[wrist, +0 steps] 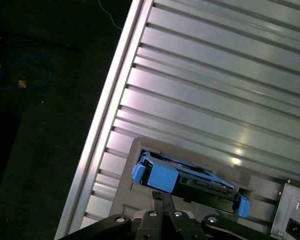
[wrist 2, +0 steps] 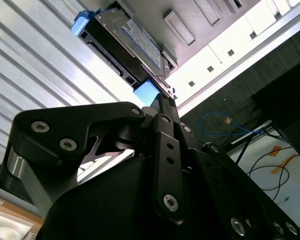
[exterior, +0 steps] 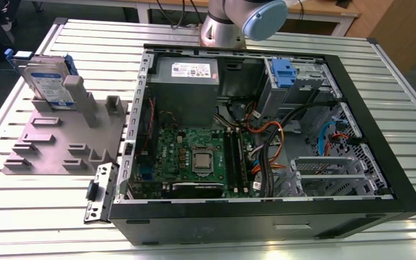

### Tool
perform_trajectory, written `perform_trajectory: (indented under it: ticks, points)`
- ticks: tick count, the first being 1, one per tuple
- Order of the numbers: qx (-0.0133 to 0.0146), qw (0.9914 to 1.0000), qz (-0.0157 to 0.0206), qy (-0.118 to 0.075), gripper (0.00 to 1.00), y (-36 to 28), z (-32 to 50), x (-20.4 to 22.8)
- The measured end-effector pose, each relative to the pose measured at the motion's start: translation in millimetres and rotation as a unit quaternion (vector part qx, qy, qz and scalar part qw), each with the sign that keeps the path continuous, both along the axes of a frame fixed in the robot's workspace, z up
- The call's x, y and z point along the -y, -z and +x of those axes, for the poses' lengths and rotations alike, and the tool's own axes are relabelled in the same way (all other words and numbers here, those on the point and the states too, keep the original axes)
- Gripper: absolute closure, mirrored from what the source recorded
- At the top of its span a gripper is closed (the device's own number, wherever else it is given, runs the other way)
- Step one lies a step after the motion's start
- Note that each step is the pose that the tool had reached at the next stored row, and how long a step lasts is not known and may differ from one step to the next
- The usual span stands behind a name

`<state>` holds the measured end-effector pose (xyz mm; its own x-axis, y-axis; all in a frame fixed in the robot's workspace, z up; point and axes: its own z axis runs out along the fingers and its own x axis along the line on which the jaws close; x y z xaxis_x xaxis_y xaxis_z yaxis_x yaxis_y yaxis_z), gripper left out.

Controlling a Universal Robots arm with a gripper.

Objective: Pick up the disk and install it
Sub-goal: 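Pick up the disk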

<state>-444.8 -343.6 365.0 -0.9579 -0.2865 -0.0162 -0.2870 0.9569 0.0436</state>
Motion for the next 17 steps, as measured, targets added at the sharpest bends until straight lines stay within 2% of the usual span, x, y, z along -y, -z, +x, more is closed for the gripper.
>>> perform_trajectory:
  ticks: [17]
  points:
    - [0.0000, 0.99999, 0.0000, -0.005, 0.89, 0.0, 0.0, 0.0]
